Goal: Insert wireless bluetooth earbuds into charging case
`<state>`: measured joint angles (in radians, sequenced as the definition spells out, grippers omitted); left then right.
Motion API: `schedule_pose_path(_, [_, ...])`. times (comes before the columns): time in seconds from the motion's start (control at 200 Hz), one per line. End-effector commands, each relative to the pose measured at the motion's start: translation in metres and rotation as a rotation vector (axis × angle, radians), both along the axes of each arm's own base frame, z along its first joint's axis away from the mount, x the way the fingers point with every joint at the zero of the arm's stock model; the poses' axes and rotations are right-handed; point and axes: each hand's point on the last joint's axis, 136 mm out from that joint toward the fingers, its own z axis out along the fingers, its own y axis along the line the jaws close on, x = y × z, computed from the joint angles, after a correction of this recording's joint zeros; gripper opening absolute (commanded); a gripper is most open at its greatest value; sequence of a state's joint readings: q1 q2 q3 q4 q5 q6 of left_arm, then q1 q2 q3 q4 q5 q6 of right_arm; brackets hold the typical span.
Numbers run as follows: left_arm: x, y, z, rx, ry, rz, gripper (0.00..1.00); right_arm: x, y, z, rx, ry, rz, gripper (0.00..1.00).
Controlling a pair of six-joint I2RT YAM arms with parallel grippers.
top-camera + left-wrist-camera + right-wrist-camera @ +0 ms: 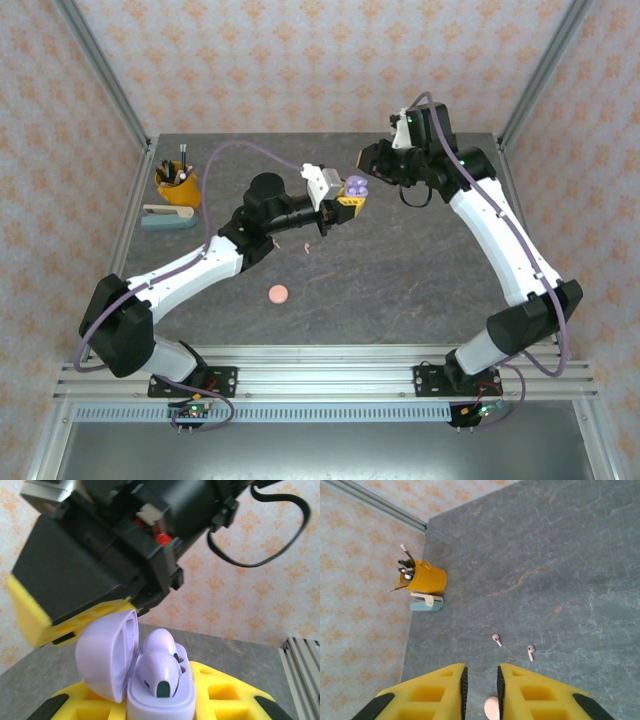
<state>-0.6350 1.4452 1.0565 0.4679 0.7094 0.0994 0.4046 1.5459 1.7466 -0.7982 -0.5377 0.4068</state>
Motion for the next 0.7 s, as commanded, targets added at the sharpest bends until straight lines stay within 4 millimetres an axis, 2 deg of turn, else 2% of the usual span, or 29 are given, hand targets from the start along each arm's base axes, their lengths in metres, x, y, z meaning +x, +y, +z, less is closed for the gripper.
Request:
schedule_pose_path(0.0, [-0.007,-0.006,-0.011,0.024,0.002,-0.054,0.00,-0.002,0.003,0.000,-0.007,0.025,0.040,0.23])
schedule_pose_path(0.18, [-0.003,-0.012,-0.017,0.031,0.021,-0.072,0.00,-0.012,0.015,-0.011,0.019,0.088,0.124,0.19])
schedule_pose_path(0.365, [0.013,-0.016,-0.020,0.020,0.036,-0.028,0.00,-0.043,0.018,-0.007,0.014,0.085,0.172,0.18])
schedule_pose_path(0.53, [0.030,-0.016,-0.018,-0.018,0.047,0.034,0.00,-0.072,0.007,-0.018,0.004,0.102,0.149,0.18])
schedule_pose_path(0.696, [0.037,-0.018,-0.018,-0.026,0.054,0.049,0.00,-0.083,-0.010,-0.030,-0.012,0.105,0.087,0.18])
